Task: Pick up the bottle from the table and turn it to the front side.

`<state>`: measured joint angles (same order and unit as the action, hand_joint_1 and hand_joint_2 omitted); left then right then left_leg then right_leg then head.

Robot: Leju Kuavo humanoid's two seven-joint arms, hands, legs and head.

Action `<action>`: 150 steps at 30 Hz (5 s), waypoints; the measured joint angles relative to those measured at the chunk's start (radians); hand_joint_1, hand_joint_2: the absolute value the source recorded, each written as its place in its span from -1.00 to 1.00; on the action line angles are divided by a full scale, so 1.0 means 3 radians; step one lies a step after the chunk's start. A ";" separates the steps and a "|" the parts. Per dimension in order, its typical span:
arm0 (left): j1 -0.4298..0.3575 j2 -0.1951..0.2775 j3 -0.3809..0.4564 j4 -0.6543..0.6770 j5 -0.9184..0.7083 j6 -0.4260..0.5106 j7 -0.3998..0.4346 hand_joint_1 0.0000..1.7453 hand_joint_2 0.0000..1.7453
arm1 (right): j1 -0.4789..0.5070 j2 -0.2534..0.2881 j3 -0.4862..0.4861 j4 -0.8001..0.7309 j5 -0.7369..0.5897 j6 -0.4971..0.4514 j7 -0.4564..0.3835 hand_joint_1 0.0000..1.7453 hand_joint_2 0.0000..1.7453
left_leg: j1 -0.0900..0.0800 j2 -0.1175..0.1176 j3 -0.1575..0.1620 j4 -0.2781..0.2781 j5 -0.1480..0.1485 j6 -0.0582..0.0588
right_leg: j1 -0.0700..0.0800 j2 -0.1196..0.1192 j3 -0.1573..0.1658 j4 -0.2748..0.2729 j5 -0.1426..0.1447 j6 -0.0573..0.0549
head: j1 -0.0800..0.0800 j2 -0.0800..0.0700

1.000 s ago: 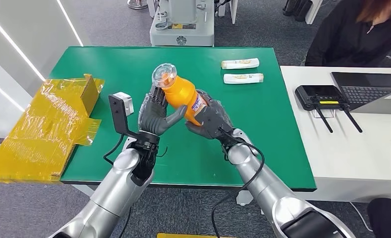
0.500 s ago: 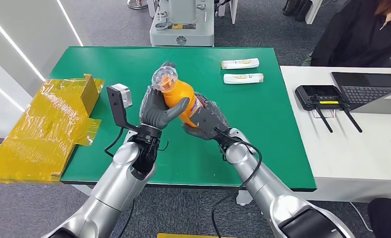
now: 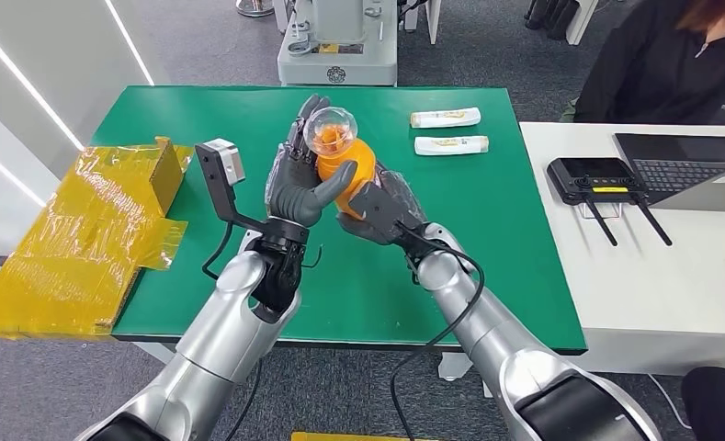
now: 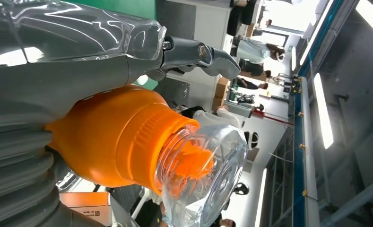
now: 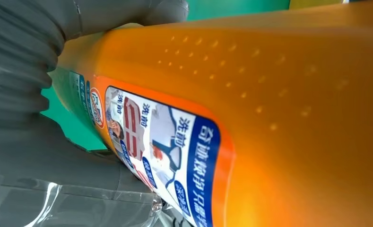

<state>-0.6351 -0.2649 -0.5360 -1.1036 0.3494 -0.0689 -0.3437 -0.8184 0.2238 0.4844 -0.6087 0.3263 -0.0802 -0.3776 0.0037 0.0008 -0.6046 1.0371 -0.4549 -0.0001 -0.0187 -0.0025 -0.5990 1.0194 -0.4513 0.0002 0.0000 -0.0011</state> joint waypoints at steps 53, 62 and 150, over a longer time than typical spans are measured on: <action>-0.0011 0.0157 0.0009 0.0264 -0.0538 0.0160 -0.0144 1.00 1.00 | -0.0172 0.0096 0.0120 0.0367 0.0298 0.0456 0.0043 1.00 1.00 | 0.0000 0.0000 -0.0002 0.0000 0.0000 0.0000 | 0.0000 -0.0001 0.0000 0.0001 0.0000 0.0000 | 0.0000 0.0000; -0.0010 0.0163 0.0009 0.0305 -0.0615 0.0160 -0.0153 1.00 1.00 | -0.0226 0.0096 0.0160 0.0470 0.0302 0.0425 0.0048 1.00 1.00 | 0.0000 0.0000 -0.0002 0.0000 0.0000 0.0000 | 0.0000 -0.0001 0.0000 0.0001 0.0000 0.0000 | 0.0000 0.0000; -0.0631 0.1104 0.0352 0.0431 -0.3816 0.1961 -0.0664 1.00 1.00 | 0.1844 -0.0384 -0.0007 -0.2883 -0.0747 -0.1245 -0.0825 -1.00 -1.00 | 0.0002 0.0001 -0.0005 0.0000 0.0000 0.0000 | 0.0002 0.0001 -0.0006 0.0001 -0.0001 0.0000 | 0.0000 0.0000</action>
<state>-0.8245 0.0663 -0.4304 -0.9742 -0.7954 0.5194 -0.5428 -0.2651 0.1085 0.4823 -1.4736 0.1022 -0.4537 -0.6250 0.0044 0.0011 -0.6061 1.0371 -0.4547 -0.0002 -0.0180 -0.0022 -0.6008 1.0196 -0.4515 0.0002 0.0000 -0.0011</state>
